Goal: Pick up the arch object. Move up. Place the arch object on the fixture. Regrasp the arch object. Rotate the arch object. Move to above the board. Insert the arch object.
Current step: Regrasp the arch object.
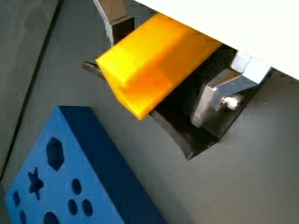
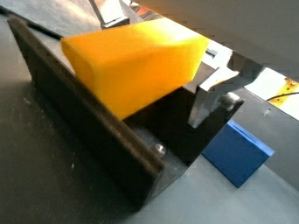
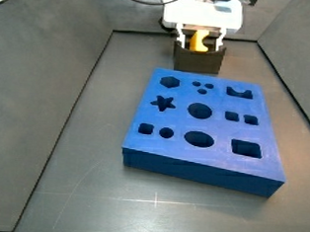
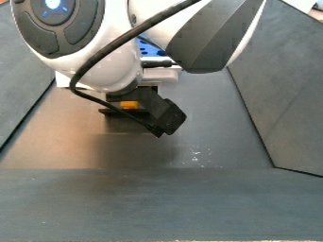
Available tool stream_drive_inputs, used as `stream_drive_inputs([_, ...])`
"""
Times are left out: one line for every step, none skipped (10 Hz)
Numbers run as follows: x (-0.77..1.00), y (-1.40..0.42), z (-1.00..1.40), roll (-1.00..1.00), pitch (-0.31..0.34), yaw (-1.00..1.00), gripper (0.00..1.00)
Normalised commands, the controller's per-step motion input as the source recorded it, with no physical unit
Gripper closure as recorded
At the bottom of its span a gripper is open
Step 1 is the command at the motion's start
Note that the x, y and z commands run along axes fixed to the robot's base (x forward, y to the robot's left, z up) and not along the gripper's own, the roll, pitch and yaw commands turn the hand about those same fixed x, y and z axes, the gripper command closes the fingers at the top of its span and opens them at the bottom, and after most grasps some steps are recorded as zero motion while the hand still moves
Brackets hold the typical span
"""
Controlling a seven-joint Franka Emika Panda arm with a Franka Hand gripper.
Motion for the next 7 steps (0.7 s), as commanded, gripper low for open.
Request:
stream_drive_inputs([0.0, 0.0, 1.0, -0.01, 0.034, -0.05, 0.0])
stream_drive_inputs([-0.01, 0.0, 1.0, 0.01, 0.037, -0.03, 0.0])
stream_drive_inputs([-0.02, 0.0, 1.0, 0.03, 0.041, -0.03, 0.0])
stream_drive_inputs([-0.03, 0.0, 1.0, 0.05, 0.044, -0.02, 0.0])
stream_drive_inputs([-0.03, 0.0, 1.0, 0.05, 0.049, -0.02, 0.0])
stream_drive_inputs([-0.03, 0.0, 0.92, 0.05, 0.048, -0.03, 0.0])
stream_drive_inputs([-0.03, 0.0, 0.82, 0.05, 0.046, -0.03, 0.0])
